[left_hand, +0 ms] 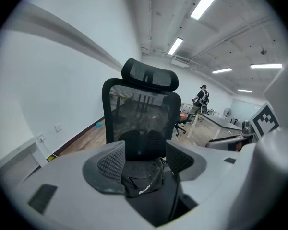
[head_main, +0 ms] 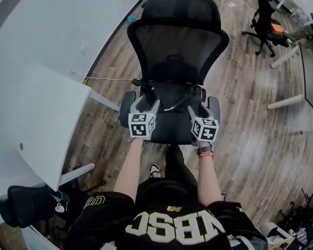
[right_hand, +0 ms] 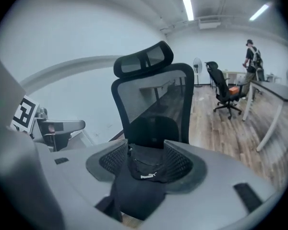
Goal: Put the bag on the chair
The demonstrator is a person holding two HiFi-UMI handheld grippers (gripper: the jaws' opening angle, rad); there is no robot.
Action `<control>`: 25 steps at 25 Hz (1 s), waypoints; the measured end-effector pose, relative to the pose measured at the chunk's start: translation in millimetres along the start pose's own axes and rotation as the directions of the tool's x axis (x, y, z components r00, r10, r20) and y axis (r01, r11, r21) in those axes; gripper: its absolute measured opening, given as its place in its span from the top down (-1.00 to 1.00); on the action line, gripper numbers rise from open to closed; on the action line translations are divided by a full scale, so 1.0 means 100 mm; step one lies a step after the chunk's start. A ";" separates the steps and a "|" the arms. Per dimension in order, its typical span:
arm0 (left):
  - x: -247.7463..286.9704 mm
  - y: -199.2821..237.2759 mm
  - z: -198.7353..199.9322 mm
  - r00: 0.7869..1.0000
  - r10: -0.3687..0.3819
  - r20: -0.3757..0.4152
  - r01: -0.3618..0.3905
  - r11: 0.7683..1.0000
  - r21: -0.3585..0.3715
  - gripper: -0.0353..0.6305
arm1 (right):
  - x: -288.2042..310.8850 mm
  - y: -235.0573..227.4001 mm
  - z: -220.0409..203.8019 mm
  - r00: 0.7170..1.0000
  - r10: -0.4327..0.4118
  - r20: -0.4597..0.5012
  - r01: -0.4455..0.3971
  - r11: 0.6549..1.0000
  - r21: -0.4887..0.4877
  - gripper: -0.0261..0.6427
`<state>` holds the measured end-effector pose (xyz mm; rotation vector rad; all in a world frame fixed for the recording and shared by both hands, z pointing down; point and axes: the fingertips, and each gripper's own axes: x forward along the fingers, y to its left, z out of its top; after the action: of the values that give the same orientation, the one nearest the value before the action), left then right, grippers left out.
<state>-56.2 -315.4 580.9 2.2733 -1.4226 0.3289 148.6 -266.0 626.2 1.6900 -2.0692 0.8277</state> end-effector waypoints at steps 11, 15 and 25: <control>-1.26 -0.13 0.40 0.986 0.020 0.163 -0.027 0.999 0.043 0.32 | -1.03 0.53 0.24 0.985 -0.058 0.164 0.075 0.993 -0.096 0.51; -1.62 -0.24 0.52 0.975 -0.001 0.220 -0.012 0.998 0.057 0.48 | -1.39 0.67 0.37 0.960 -0.092 0.265 0.119 0.989 -0.087 0.71; -2.23 -0.49 0.83 0.940 -0.015 0.340 -0.030 0.991 0.129 0.73 | -2.02 0.99 0.71 0.909 -0.050 0.414 0.114 0.985 -0.129 0.88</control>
<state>-113.8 -160.2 403.1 2.5258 -1.6177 0.0297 106.9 -143.5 428.7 1.9799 -2.2327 0.2922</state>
